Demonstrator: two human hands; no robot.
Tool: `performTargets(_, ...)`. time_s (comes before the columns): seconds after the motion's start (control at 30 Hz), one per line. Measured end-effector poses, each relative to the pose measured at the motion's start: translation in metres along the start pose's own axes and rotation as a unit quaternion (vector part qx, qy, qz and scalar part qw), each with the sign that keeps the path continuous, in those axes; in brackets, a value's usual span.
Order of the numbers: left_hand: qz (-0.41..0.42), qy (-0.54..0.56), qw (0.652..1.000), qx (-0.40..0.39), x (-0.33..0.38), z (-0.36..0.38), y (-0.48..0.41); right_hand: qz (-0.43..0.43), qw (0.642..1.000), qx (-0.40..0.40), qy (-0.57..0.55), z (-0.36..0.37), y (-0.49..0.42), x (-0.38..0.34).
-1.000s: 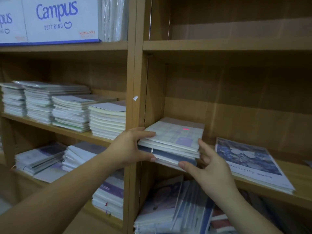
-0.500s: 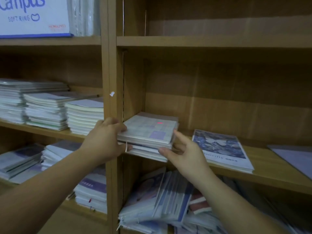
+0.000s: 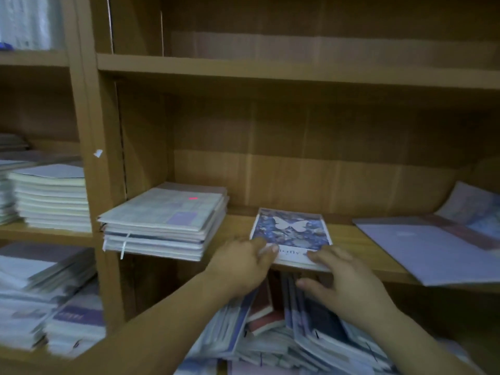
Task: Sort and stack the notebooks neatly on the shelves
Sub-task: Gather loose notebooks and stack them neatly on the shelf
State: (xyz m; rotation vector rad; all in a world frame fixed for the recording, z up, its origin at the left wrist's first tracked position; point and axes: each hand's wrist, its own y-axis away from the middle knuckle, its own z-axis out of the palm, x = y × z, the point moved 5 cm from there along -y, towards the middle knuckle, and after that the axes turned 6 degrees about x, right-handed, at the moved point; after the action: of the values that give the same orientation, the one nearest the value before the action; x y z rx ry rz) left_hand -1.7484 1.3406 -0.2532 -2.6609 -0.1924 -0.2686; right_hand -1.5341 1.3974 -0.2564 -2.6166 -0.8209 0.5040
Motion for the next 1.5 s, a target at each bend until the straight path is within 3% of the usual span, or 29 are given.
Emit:
performTargets(0.07, -0.001, 0.008, 0.997, 0.079, 0.003, -0.003, 0.004, 0.007, 0.999, 0.042, -0.027, -0.007, 0.011, 0.005)
performTargets(0.13, -0.040, 0.027, 0.991, 0.126, 0.003, -0.009, 0.014, 0.045, 0.986, 0.077, -0.139, -0.016, 0.026, 0.004)
performTargets(0.23, -0.172, 0.157, 0.970, 0.073, -0.002, -0.008, 0.028, 0.165, 0.919, 0.181, -0.308, -0.021, 0.044, 0.014)
performTargets(0.27, -0.219, 0.275, 0.935, 0.035, -0.002, -0.002, 0.031, 0.222, 0.892, 0.185, -0.347, -0.020, 0.046, 0.017)
performTargets(0.3, -0.254, 0.410, 0.876, 0.001, 0.003, 0.005, 0.034, 0.284, 0.858, 0.154, -0.398, -0.014, 0.048, 0.019)
performTargets(0.37, -0.289, 0.559, 0.777, 0.002, 0.011, 0.013, 0.037, 0.349, 0.777, 0.070, -0.519, -0.002, 0.046, 0.013)
performTargets(0.43, -0.297, 0.603, 0.739, 0.038, 0.014, 0.017, 0.045, 0.356, 0.743, 0.051, -0.564, 0.001, 0.046, 0.011)
performTargets(0.5, -0.281, 0.628, 0.723, 0.062, 0.011, 0.020, 0.054, 0.366, 0.726, 0.045, -0.581, 0.007, 0.049, 0.015)
performTargets(0.6, -0.215, 0.615, 0.756, 0.055, 0.008, 0.017, 0.067, 0.348, 0.736, 0.035, -0.579, 0.016, 0.054, 0.013)
performTargets(0.8, -0.153, 0.537, 0.826, 0.077, 0.005, -0.005, 0.073, 0.308, 0.758, 0.110, -0.565, 0.008, 0.044, -0.006)
performTargets(0.93, -0.146, 0.516, 0.836, 0.111, -0.002, -0.025, 0.074, 0.275, 0.778, 0.112, -0.554, 0.008, 0.037, -0.019)
performTargets(1.03, -0.155, 0.519, 0.832, 0.119, -0.010, -0.042, 0.077, 0.250, 0.790, 0.088, -0.552, 0.005, 0.031, -0.032)
performTargets(1.1, -0.159, 0.524, 0.828, 0.118, -0.018, -0.058, 0.078, 0.243, 0.779, 0.066, -0.574, -0.002, 0.024, -0.048)
performTargets(1.23, -0.187, 0.437, 0.859, 0.189, -0.058, -0.112, 0.073, 0.184, 0.779, 0.056, -0.596, -0.021, -0.006, -0.100)
performTargets(1.4, -0.311, 0.292, 0.861, 0.275, -0.142, -0.168, 0.066, 0.106, 0.842, 0.008, -0.530, -0.015, -0.065, -0.181)
performTargets(1.5, -0.324, 0.325, 0.858, 0.230, -0.183, -0.153, 0.080, 0.088, 0.865, -0.011, -0.494, 0.006, -0.071, -0.211)
